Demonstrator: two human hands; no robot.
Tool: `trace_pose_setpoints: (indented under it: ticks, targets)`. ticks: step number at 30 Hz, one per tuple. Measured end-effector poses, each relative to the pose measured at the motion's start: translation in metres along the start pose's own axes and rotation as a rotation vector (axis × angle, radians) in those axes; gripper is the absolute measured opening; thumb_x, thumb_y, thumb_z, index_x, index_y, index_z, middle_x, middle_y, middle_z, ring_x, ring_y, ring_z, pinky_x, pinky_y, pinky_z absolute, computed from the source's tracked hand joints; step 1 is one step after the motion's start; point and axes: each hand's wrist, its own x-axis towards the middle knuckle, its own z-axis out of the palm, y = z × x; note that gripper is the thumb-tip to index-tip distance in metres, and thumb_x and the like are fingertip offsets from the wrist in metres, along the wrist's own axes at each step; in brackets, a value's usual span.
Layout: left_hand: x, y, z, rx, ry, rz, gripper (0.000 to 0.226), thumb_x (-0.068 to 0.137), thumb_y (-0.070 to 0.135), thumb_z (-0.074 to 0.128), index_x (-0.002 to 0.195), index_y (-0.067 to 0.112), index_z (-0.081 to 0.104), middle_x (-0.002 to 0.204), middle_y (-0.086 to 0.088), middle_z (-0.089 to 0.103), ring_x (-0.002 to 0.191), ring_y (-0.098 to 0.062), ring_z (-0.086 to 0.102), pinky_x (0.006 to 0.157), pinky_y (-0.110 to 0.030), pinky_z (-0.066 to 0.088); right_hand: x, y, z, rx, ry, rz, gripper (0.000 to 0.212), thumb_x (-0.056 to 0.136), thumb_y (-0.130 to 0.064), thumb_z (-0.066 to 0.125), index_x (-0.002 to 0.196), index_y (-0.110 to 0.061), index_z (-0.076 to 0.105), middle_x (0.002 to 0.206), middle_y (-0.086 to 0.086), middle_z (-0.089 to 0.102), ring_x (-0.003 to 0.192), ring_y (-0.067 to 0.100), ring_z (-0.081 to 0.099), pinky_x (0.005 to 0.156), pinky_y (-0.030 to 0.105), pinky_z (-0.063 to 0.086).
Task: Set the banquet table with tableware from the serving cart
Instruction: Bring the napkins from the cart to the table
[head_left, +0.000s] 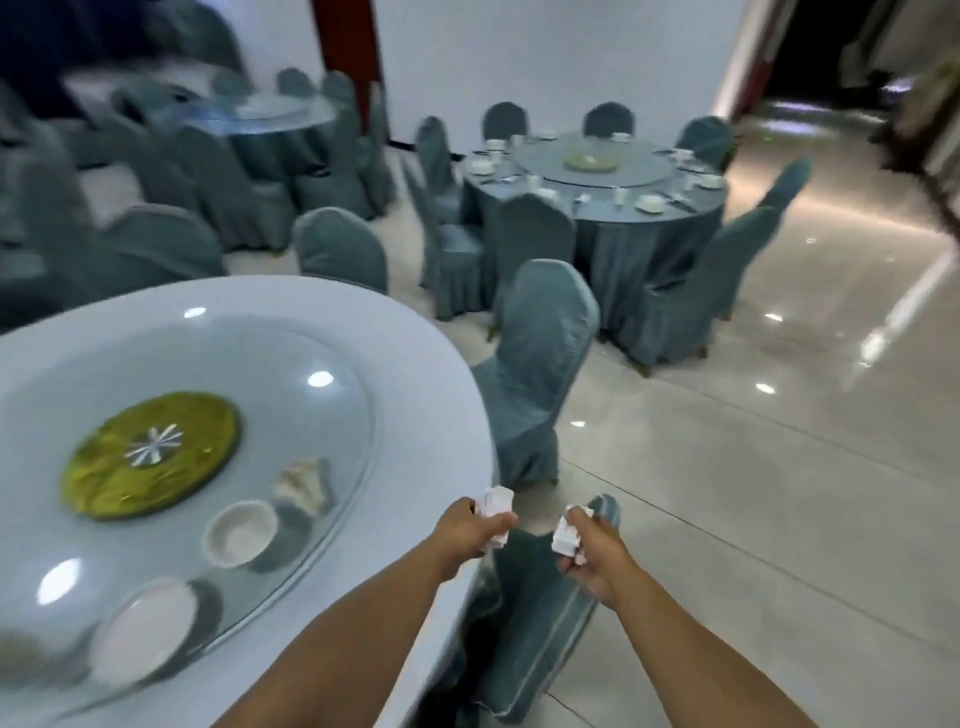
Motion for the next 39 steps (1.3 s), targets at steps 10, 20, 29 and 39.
trace_pose_setpoints:
  ticks: [10, 20, 29, 39]
  targets:
    - [-0.026, -0.074, -0.138, -0.269, 0.285, -0.118, 0.035, 0.072, 0.039, 0.082, 0.09, 0.015, 0.064, 0.076, 0.0, 0.067, 0.067, -0.014, 0.063, 0.064, -0.026, 0.049, 0.04, 0.025, 0.16, -0.282, -0.283, 0.158, 0.028, 0.08, -0.013, 0.066, 0.074, -0.017, 0.039, 0.051, 0.001, 0.043, 0.042, 0.016, 0.038, 0.044, 0.024, 0.034]
    - [-0.002, -0.113, -0.268, -0.331, 0.38, -0.161, 0.05, 0.075, 0.041, 0.081, 0.113, 0.018, 0.059, 0.101, -0.004, 0.068, 0.088, -0.017, 0.068, 0.069, -0.026, 0.057, 0.067, 0.064, 0.312, -0.37, -0.394, 0.225, 0.026, 0.079, -0.01, 0.061, 0.068, -0.017, 0.039, 0.057, 0.002, 0.035, 0.048, 0.016, 0.031, 0.047, 0.024, 0.029]
    - [0.043, -0.109, -0.372, -0.278, 0.523, -0.206, 0.062, 0.062, 0.051, 0.081, 0.107, 0.013, 0.062, 0.102, -0.008, 0.068, 0.094, -0.024, 0.067, 0.086, -0.044, 0.058, 0.098, 0.066, 0.426, -0.581, -0.396, 0.135, 0.017, 0.084, -0.013, 0.06, 0.071, -0.015, 0.049, 0.056, 0.003, 0.041, 0.046, 0.017, 0.037, 0.05, 0.024, 0.03]
    - [0.062, -0.153, -0.46, -0.141, 0.736, -0.383, 0.064, 0.071, 0.049, 0.079, 0.116, 0.008, 0.056, 0.112, -0.007, 0.065, 0.105, -0.026, 0.062, 0.086, -0.032, 0.049, 0.133, 0.116, 0.562, -1.062, -0.447, -0.142, 0.046, 0.077, -0.034, 0.071, 0.113, -0.021, 0.046, 0.102, 0.006, 0.059, 0.079, 0.028, 0.067, 0.05, 0.027, 0.046]
